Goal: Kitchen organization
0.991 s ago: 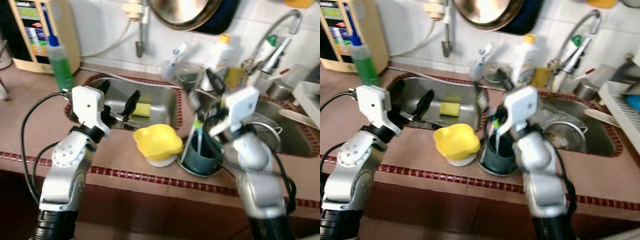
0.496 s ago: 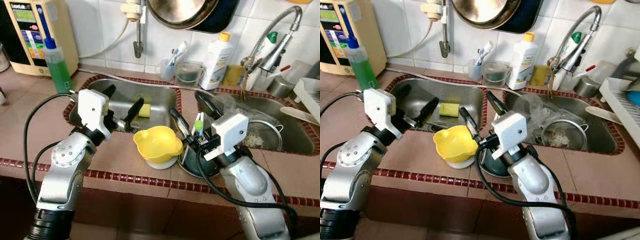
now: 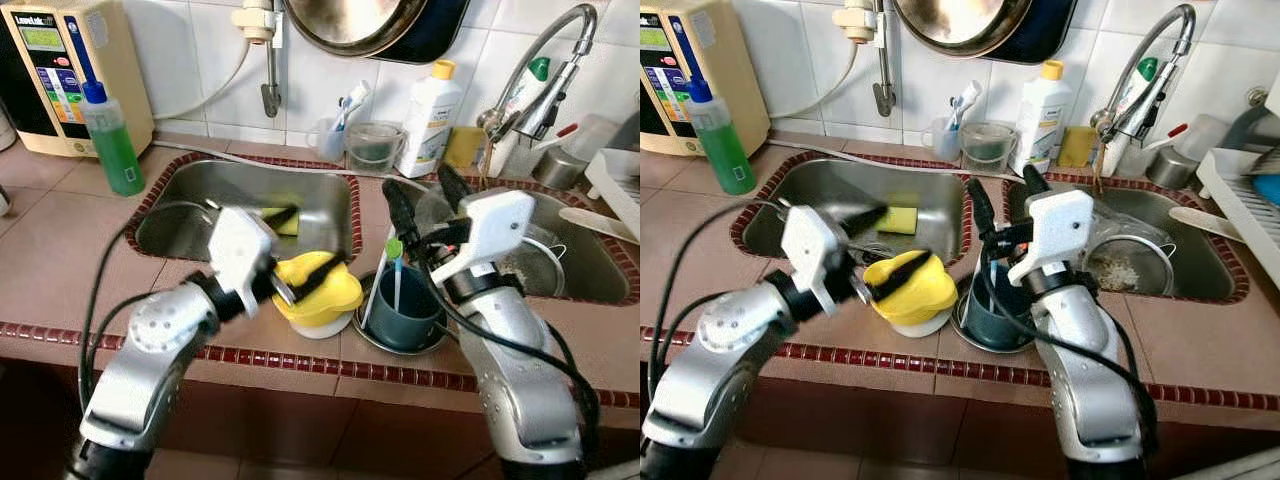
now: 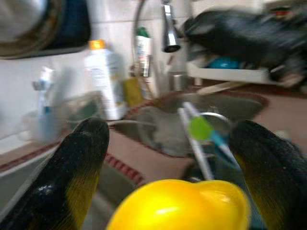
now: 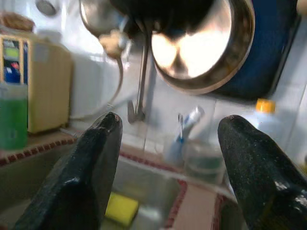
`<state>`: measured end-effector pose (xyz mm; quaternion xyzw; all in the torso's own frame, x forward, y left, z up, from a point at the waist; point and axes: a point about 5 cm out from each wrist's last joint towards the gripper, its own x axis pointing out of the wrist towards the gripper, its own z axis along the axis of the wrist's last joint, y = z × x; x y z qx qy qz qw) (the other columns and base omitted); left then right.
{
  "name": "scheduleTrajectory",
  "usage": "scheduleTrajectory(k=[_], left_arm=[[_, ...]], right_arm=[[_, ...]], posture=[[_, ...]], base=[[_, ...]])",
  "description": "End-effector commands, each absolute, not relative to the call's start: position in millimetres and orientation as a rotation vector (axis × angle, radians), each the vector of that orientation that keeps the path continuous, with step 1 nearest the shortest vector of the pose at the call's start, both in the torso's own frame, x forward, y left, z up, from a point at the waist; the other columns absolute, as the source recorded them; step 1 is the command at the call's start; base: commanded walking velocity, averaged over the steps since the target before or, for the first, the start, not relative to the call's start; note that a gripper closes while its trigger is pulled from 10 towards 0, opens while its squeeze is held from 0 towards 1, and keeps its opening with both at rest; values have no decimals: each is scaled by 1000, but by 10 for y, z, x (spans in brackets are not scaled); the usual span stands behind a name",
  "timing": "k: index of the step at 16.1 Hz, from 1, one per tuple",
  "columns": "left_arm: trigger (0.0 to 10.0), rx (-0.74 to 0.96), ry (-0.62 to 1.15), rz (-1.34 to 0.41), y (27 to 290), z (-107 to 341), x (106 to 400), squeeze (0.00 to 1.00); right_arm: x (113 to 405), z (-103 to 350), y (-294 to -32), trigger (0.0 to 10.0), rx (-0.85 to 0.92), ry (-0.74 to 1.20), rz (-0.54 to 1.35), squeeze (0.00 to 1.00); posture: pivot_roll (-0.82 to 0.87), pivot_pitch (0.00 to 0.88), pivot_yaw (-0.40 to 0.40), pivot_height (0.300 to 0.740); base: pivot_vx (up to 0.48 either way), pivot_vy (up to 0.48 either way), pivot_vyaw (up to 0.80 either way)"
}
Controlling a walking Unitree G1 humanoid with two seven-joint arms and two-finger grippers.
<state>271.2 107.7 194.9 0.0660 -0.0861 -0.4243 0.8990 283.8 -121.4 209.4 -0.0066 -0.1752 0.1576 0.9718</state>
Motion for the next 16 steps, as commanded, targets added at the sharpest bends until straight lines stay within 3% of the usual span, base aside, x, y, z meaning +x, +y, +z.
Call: scheduleTrajectory(k=[1,10,16], left_arm=[[10000,143,-184,-920,1036,1993,2665,0],[10000,165,-185,-951,998,2124,2567,0],[10000,178,-178,-974,973,2129,2509,0]], right_arm=[[2881,2104,-1249,10000,-1,-336,294,0],[3084,2024,-1196,10000,298,-92,297,0],[3060,1863,-1154,10000,343,28,306,0]], posture=[[-59,0,-26,740],[-34,0,-47,740],[-23,0,-55,740]], base=[[0,0,0],[0,0,0],[0,0,0]])
